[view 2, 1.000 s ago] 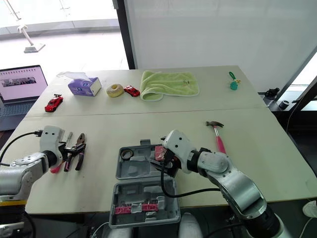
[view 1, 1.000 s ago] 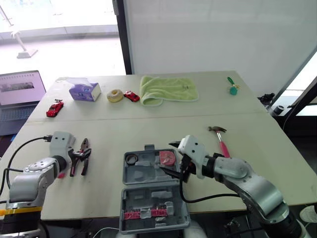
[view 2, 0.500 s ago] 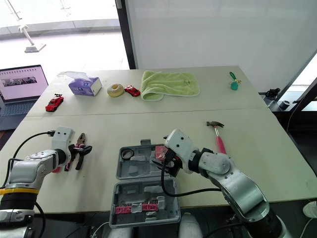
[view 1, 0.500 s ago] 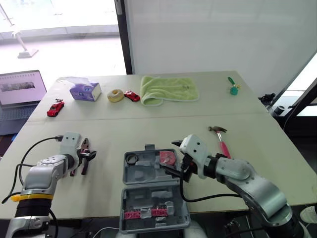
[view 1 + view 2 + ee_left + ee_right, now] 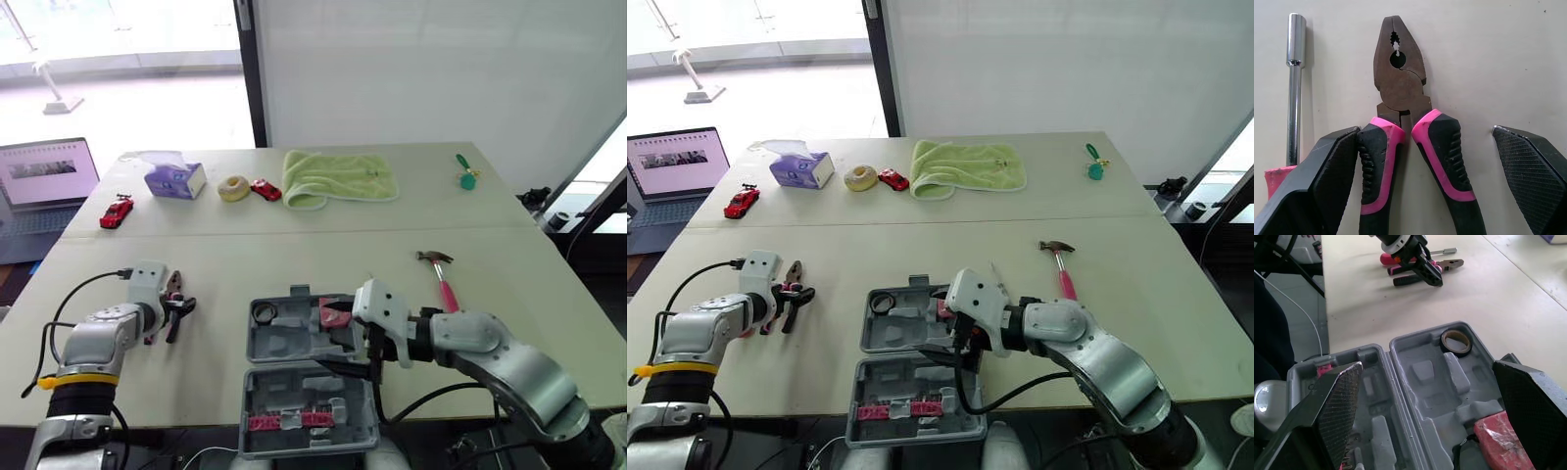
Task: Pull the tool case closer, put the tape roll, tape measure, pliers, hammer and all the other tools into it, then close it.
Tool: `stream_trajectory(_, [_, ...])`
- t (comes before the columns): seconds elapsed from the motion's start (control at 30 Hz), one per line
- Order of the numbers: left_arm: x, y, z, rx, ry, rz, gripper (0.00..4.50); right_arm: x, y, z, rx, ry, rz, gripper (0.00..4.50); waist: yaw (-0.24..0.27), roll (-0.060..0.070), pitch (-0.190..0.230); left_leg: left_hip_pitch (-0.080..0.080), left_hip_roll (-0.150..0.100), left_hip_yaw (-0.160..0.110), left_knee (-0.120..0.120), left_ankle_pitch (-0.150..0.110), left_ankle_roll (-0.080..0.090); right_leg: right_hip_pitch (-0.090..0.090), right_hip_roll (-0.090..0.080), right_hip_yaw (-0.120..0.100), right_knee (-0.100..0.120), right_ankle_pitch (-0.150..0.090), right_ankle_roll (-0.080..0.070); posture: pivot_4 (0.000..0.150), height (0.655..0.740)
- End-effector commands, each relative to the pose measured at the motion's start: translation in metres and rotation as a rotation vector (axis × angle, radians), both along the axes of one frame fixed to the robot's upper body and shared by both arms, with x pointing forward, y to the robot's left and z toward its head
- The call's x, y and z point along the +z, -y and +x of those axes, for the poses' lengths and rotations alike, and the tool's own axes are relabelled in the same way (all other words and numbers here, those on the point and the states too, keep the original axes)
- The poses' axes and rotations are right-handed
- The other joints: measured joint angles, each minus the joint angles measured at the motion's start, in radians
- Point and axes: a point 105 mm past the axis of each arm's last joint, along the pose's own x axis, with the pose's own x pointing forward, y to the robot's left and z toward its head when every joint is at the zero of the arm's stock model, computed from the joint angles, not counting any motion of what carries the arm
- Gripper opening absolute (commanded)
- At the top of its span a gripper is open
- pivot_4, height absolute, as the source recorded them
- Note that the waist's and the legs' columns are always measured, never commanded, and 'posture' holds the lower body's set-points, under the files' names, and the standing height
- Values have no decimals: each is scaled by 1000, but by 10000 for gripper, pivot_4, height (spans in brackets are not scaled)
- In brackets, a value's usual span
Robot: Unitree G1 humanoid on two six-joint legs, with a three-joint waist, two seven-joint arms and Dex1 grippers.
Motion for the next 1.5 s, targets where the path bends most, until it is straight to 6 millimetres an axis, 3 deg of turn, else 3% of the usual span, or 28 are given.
stream_trajectory(0.03, [-20, 2, -9, 28, -86, -31, 45000, 11, 1, -2, 25, 18, 7, 44642, 0, 1, 0, 0, 0, 0, 0, 0, 0, 0, 0, 0, 0, 0, 0, 1500, 7400])
stream_trajectory(0.47, [-28, 3, -17, 22, -124, -31, 45000, 13, 8, 7, -6, 43, -10, 44642, -4, 2, -1, 1, 0, 0, 0, 0, 0, 0, 0, 0, 0, 0, 0, 1500, 7400])
stream_trajectory(0.67, [-30, 4, -17, 24, -128, -44, 24479, 14, 7, 9, -25, 52, -2, 45000, -4, 2, -1, 1, 0, 0, 0, 0, 0, 0, 0, 0, 0, 0, 0, 1500, 7400])
stream_trajectory(0.87, [-25, 7, -12, 20, -109, -43, 24369, 14, 8, 10, -42, 51, 3, 45000, -3, 2, -1, 1, 0, 0, 0, 0, 0, 0, 0, 0, 0, 0, 0, 1500, 7400])
stream_trajectory(1.07, [11, 8, 4, -47, 9, 32, 24368, 15, 9, 12, -64, 54, 9, 45000, 0, 2, -1, 0, 0, 0, 0, 0, 0, 0, 0, 0, 0, 0, 0, 1500, 7400])
stream_trajectory(1.3, [53, 3, 4, -200, 66, 163, 24368, 19, 15, 14, -89, 57, 20, 45000, -8, -5, 4, -2, 0, 0, -2, 0, -1, -4, 0, 0, 0, 0, 0, 1500, 7400])
stream_trajectory(1.5, [102, 46, -15, -767, 57, 337, 24368, 20, 23, 18, -68, 82, -69, 45000, -6, -6, 16, -4, 0, 0, -2, 1, -2, -5, 0, 0, 0, 0, 0, 1500, 7400])
